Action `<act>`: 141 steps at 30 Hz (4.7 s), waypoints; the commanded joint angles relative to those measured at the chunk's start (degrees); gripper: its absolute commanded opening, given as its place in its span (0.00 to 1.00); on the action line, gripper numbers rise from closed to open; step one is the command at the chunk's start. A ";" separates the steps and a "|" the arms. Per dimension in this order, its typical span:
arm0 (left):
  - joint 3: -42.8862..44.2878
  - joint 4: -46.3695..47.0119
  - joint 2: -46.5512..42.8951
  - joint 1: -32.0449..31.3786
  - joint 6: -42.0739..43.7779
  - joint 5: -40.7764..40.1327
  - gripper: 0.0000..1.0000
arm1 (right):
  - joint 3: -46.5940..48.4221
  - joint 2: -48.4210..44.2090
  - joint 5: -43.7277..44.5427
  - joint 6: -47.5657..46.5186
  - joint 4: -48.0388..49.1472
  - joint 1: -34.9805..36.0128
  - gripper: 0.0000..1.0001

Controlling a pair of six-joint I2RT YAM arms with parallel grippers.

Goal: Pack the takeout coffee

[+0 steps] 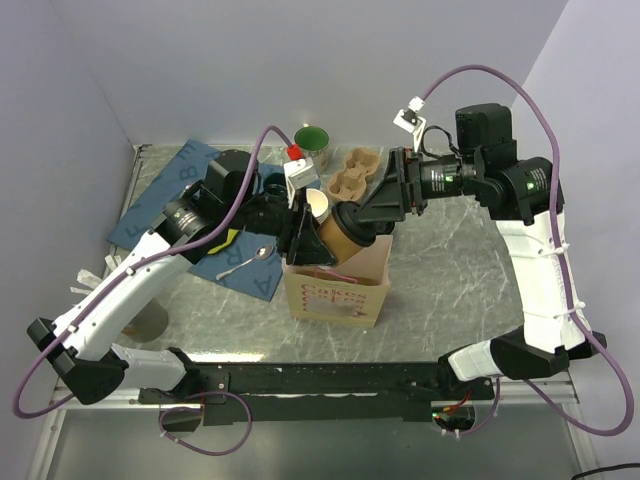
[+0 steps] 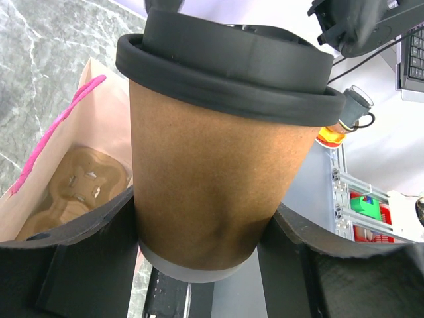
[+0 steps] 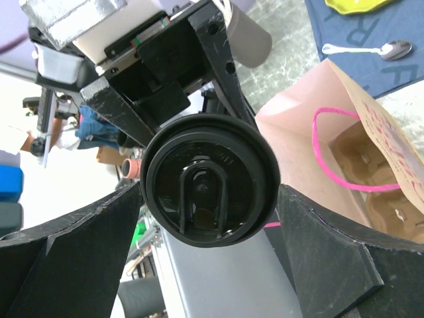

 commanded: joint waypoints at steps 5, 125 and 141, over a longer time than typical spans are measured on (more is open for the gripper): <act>2.93 0.14 0.40 0.18 1.25 1.05 0.51 | 1.90 -0.66 3.87 -3.25 -4.31 2.45 0.90; -11.22 -3.64 -4.87 1.59 -10.44 -42.19 0.23 | 11.93 -3.30 23.03 -6.50 0.51 7.81 0.54; -17.01 4.96 -10.93 2.55 -8.60 -32.63 0.01 | 0.77 -4.53 46.83 -16.42 -3.61 25.90 0.54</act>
